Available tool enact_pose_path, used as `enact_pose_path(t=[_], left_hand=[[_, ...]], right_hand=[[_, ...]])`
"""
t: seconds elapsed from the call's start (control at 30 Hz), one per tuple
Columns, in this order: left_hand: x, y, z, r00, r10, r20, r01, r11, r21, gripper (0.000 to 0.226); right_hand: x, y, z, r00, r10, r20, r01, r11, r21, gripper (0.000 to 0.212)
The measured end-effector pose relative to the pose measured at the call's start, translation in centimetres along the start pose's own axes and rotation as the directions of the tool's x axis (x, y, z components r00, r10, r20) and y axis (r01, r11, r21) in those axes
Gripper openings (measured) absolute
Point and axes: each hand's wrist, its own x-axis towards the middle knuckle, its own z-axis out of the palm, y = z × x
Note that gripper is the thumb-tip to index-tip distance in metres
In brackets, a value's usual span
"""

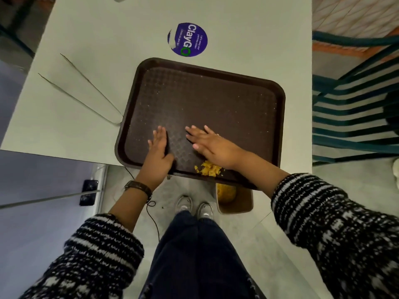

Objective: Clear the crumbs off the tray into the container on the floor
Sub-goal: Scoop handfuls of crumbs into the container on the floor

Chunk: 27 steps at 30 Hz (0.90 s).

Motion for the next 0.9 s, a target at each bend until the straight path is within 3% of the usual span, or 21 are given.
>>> enact_pose_path(t=[0.07,0.13,0.23,0.33,0.43,0.5,0.57,0.63,0.73,0.8,0.83,0.9], left_hand=[[0.0,0.1,-0.1,1.000,-0.009,0.007,0.009,1.000,0.001,0.070],[-0.2,0.5,-0.1,1.000,-0.019,0.015,0.020,1.000,-0.013,0.070],[-0.5,1.1,-0.3,0.999,-0.049,0.012,0.050,0.998,-0.028,0.069],[-0.7,1.5,-0.4,0.997,-0.073,0.016,0.074,0.997,-0.035,0.069],[-0.8,1.7,-0.5,0.998,-0.055,0.028,0.055,0.998,-0.032,0.069],[-0.6,1.4,-0.4,0.998,-0.060,0.021,0.061,0.998,-0.033,0.068],[-0.5,1.2,-0.1,0.991,-0.129,-0.024,0.127,0.989,-0.074,0.066],[-1.3,3.0,1.0,0.984,-0.175,-0.041,0.162,0.964,-0.213,0.060],[-2.6,8.2,3.3,0.986,-0.141,0.090,0.167,0.866,-0.472,0.050],[-2.5,10.7,3.3,0.990,-0.137,0.029,0.130,0.819,-0.558,0.046],[-2.5,11.8,2.8,0.987,-0.145,0.063,0.149,0.717,-0.681,0.045],[-3.8,14.2,1.2,0.999,-0.017,-0.040,-0.019,0.655,-0.756,0.045]], right_hand=[[-1.5,0.6,0.5,0.997,0.000,0.071,-0.003,0.999,0.035,0.049],[-3.2,0.4,1.1,0.995,0.063,0.082,-0.079,0.974,0.213,0.053],[-4.2,-0.5,0.3,0.984,0.170,-0.045,-0.132,0.883,0.451,0.050],[-3.5,-0.4,-0.8,0.963,0.201,-0.179,-0.146,0.949,0.280,0.048],[-3.8,-0.1,0.6,0.980,0.168,-0.105,-0.149,0.974,0.171,0.046],[-4.7,-1.0,2.0,0.988,0.146,-0.053,-0.131,0.967,0.218,0.045],[-5.2,-2.4,2.7,0.972,0.183,-0.149,-0.126,0.935,0.333,0.047],[-5.1,-4.2,2.5,0.910,0.261,-0.321,-0.093,0.885,0.457,0.054],[-4.4,-7.2,2.2,0.837,0.267,-0.478,0.018,0.859,0.512,0.061],[-4.1,-7.3,2.7,0.838,0.262,-0.479,0.007,0.872,0.489,0.063],[-4.2,-6.9,2.7,0.833,0.319,-0.451,-0.044,0.852,0.521,0.065],[-4.4,-6.6,2.2,0.777,0.519,-0.356,-0.152,0.704,0.694,0.069]])
